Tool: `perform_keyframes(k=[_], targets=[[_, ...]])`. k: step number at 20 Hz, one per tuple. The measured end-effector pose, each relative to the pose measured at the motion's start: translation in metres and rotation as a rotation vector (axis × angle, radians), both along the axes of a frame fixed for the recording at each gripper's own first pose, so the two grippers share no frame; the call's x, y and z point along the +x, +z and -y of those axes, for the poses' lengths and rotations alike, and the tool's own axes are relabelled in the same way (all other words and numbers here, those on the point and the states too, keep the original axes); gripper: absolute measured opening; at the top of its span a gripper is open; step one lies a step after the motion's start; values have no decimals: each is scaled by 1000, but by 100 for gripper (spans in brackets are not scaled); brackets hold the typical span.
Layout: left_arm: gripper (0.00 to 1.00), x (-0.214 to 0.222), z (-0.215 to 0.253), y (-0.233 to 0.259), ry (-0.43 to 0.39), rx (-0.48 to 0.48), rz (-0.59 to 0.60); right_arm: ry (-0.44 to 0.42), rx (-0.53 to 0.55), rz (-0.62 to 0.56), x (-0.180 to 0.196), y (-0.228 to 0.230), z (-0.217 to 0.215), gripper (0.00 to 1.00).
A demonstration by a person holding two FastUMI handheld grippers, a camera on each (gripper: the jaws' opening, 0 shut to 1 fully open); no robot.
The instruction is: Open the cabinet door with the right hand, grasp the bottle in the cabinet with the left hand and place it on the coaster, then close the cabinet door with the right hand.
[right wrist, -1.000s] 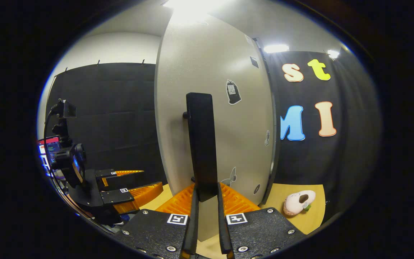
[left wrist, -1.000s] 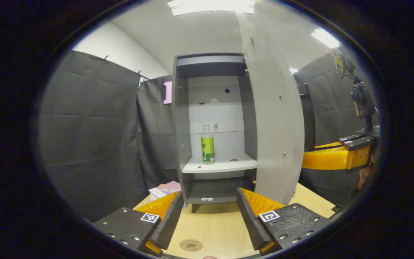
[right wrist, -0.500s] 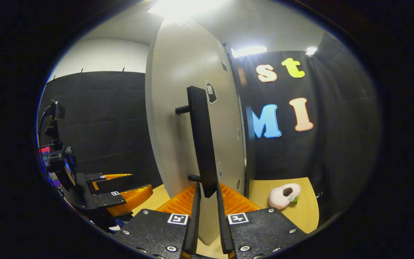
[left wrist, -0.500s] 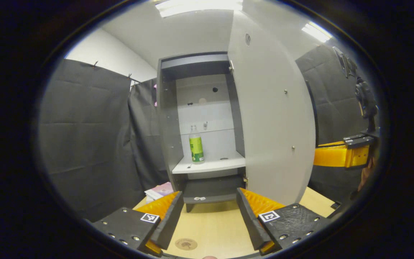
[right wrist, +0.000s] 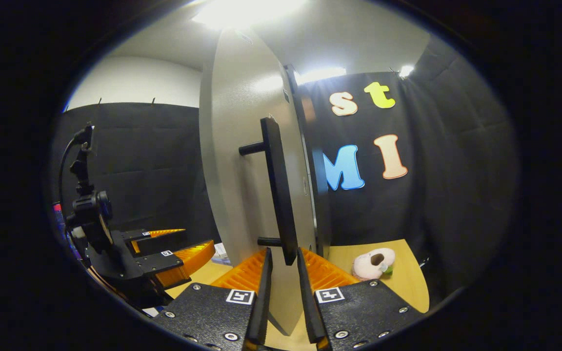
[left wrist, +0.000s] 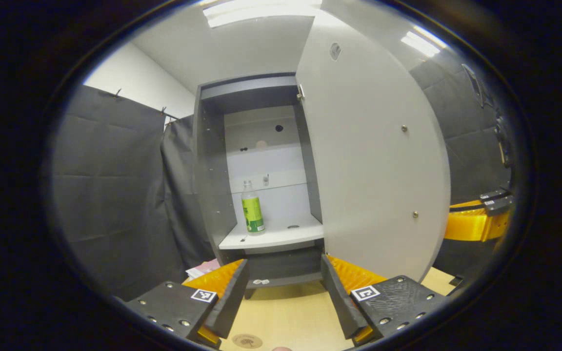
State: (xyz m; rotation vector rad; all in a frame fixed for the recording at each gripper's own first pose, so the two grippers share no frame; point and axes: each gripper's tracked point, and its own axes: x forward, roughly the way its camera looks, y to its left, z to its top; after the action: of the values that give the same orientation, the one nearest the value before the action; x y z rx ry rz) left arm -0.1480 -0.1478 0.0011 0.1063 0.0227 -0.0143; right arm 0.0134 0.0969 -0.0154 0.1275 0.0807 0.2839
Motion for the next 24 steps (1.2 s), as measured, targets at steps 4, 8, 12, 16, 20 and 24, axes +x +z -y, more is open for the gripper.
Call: perform_keyframes(k=[4,8,12,16,20,24], targets=[[89,54,-35,1,29,-63,8,-64,-23,-6,-26,-13,16,63],[84,141,-70,10,57,-33,14,-150,-35,-34,-15,-10,30,88],[84,222,-84,15,50,-9,59,-222,-69,-46,-11,-12,36,91],[89,271,-92,6,40,22,65,-240,-139,-52,-19,-24,29,94],[84,307,-107,-4,42,3,75,-309,-226,-93,-44,-49,34,94],[84,343,-118,-7,32,-26,76,-393,-244,-179,-45,-77,37,95]])
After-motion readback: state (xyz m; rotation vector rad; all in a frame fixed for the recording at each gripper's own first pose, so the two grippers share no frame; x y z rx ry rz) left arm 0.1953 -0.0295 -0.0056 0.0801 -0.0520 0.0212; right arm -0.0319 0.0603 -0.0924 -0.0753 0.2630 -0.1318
